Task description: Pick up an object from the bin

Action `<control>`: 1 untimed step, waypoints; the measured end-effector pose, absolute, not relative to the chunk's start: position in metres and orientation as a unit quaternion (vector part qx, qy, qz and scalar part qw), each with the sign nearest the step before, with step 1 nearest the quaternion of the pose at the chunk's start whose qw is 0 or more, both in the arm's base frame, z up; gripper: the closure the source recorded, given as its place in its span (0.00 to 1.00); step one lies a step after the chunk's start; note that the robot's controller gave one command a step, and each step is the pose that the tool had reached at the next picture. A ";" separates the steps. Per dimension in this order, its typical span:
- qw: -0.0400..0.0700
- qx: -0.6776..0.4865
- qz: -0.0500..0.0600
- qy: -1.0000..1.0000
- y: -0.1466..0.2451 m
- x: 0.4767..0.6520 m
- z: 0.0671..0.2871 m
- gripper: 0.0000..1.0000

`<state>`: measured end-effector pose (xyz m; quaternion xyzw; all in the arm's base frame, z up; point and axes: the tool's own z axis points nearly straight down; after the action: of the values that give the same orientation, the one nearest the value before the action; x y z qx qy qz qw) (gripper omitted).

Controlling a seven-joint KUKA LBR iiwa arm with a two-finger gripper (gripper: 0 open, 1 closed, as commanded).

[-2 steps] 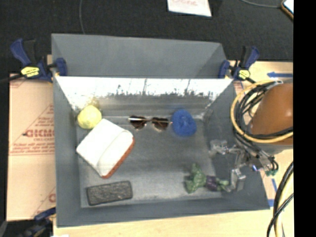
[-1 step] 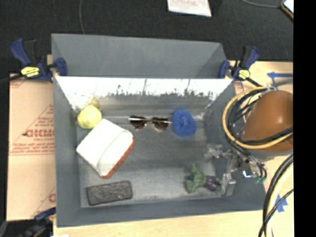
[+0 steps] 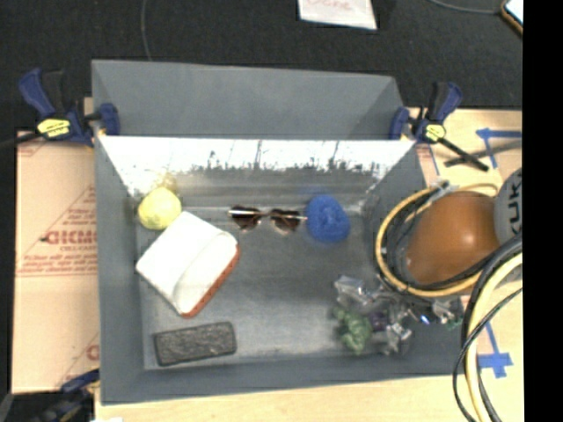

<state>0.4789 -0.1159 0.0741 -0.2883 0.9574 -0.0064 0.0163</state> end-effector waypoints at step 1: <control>0.010 -0.209 -0.007 0.978 -0.093 0.483 0.073 1.00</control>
Offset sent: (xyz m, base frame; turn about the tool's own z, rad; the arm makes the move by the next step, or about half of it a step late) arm 0.0000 0.0000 0.0000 0.0000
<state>0.4835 -0.0929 0.0726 -0.2089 0.9779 -0.0070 0.0101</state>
